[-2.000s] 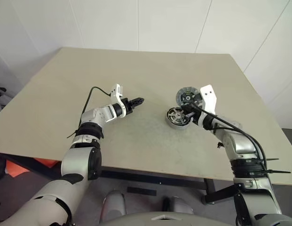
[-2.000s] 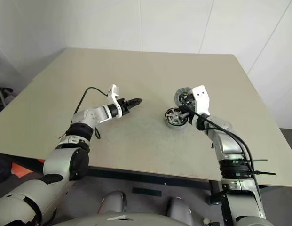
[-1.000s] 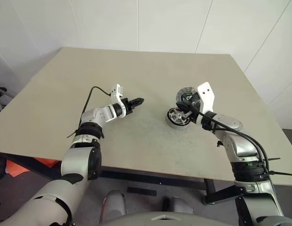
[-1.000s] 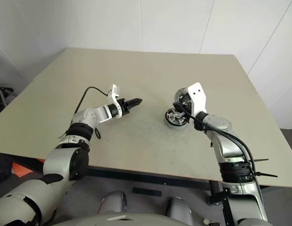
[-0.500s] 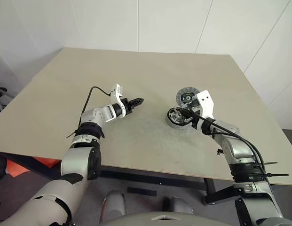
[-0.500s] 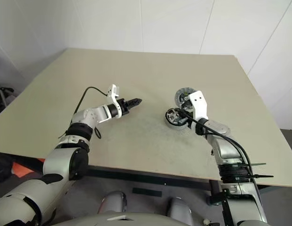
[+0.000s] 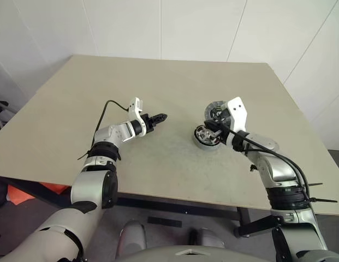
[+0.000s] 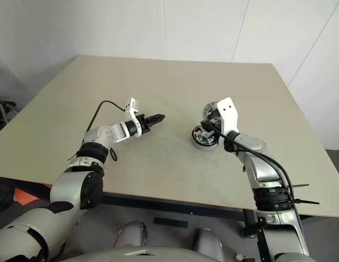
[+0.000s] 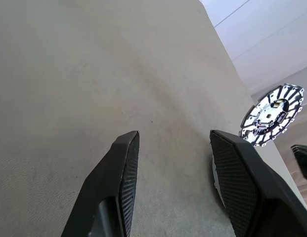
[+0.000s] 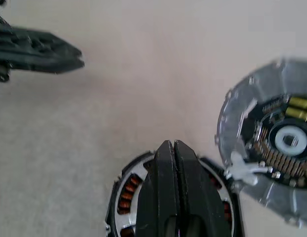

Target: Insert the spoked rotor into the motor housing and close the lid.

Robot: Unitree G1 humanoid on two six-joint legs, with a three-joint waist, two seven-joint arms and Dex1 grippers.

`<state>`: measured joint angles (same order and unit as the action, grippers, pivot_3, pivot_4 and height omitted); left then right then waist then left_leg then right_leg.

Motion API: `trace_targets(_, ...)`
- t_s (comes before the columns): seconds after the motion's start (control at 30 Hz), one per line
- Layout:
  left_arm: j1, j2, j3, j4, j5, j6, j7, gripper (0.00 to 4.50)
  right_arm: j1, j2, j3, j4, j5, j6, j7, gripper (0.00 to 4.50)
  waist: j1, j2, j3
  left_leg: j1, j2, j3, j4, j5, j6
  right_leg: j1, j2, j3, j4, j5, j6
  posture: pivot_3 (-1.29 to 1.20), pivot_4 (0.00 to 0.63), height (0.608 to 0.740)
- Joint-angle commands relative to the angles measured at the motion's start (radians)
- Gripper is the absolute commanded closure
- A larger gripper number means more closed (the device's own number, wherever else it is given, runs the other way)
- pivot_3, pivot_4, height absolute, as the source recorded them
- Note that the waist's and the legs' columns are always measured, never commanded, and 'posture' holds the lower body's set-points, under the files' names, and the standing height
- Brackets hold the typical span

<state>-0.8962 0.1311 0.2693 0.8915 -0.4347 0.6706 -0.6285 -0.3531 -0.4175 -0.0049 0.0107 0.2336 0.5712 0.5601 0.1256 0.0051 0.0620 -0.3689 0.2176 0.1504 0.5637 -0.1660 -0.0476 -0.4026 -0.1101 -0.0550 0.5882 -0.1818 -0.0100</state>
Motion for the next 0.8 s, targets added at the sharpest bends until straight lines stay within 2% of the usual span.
trace_targets(0.03, -0.020, 0.006, 0.001, -0.022, -0.004, -0.020, -0.007, 2.08, -0.009, 0.006, -0.003, 0.052, -0.028, -0.038, -0.030, 4.48, -0.001, 0.000, 0.000, 0.000, 0.000, 0.000, 0.000, 0.000, 0.000, 0.000, 0.000, 0.000, 0.000, 0.000, 0.000, 0.00, 0.000, 0.740)
trace_targets(0.23, -0.023, 0.008, 0.004, -0.015, -0.004, -0.027, -0.008, 2.08, -0.037, -0.008, -0.033, 0.046, -0.030, -0.043, -0.056, 4.48, -0.001, 0.000, 0.000, 0.000, 0.000, 0.000, 0.000, 0.000, 0.000, 0.000, 0.000, 0.000, 0.000, 0.000, 0.000, 0.00, 0.000, 0.740)
trace_targets(0.57, -0.021, 0.008, 0.004, -0.015, -0.004, -0.030, -0.008, 2.08, -0.077, -0.008, -0.026, -0.121, 0.024, 0.017, -0.024, 4.48, -0.001, 0.000, 0.000, 0.000, 0.000, 0.000, 0.000, 0.000, 0.000, 0.000, 0.000, 0.000, 0.000, 0.000, 0.000, 0.00, 0.000, 0.740)
trace_targets(0.8, -0.020, 0.010, 0.004, -0.017, -0.004, -0.029, -0.007, 2.08, -0.048, 0.020, -0.006, -0.070, 0.021, 0.030, -0.026, 4.48, 0.000, 0.000, 0.000, 0.000, 0.000, 0.000, 0.000, 0.000, 0.000, 0.000, 0.000, 0.000, 0.000, 0.000, 0.000, 0.00, 0.000, 0.740)
